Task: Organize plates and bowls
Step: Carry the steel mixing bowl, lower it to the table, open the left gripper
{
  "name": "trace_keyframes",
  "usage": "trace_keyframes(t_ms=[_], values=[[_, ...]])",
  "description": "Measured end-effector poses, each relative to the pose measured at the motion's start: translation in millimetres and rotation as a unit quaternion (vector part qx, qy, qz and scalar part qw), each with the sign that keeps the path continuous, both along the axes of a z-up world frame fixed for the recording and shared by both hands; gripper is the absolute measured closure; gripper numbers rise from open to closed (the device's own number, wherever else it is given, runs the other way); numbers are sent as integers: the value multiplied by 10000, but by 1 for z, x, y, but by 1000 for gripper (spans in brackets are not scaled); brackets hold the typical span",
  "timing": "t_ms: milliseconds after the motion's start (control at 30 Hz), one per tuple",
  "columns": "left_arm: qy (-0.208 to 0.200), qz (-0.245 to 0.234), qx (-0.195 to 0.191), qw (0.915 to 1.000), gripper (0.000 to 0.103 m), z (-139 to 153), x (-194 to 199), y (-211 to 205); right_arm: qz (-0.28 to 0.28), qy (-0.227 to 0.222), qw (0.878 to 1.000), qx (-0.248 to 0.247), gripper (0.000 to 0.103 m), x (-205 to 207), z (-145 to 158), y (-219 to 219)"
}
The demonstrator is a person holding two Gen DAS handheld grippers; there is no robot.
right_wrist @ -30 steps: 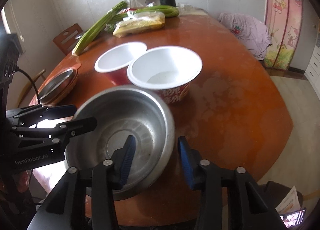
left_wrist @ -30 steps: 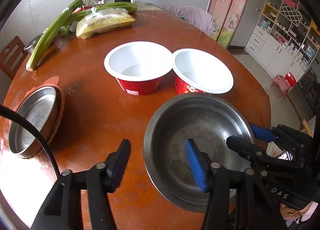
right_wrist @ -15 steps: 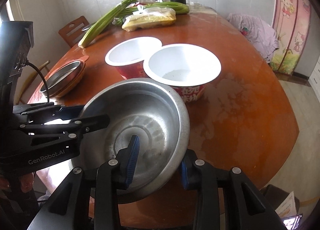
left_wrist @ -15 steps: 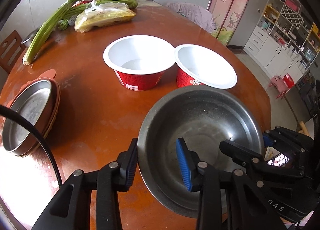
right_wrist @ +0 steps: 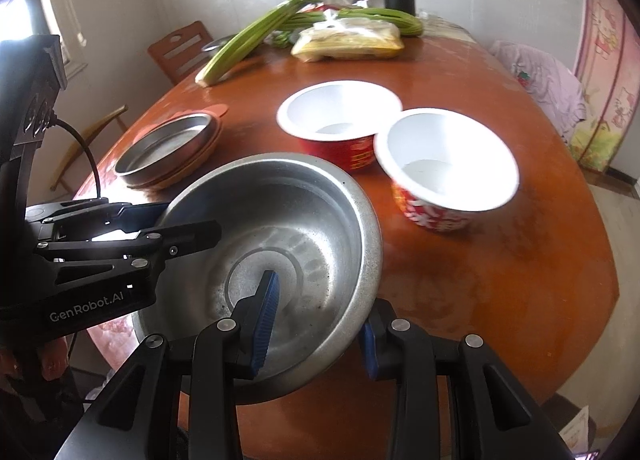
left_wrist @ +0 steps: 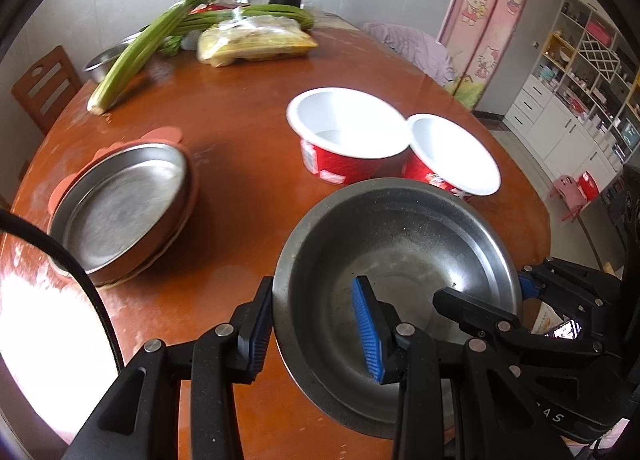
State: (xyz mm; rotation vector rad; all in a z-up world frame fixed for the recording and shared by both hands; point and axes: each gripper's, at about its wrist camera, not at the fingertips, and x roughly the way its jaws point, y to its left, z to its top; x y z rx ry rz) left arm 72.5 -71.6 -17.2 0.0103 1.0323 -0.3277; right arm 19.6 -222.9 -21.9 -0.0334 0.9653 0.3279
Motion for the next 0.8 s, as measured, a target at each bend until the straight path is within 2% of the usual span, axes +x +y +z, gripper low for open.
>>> trace_keyframes(t_ms=[300, 733, 800], values=[[116, 70, 39, 9999, 65, -10, -2, 13, 131, 160, 9998, -73, 65, 4, -13, 18], [82, -148, 71, 9998, 65, -14, -4, -3, -57, 235, 9997, -77, 64, 2, -16, 3], [66, -173, 113, 9998, 62, -14, -5, -5, -68, 253, 9996, -63, 64, 1, -16, 2]])
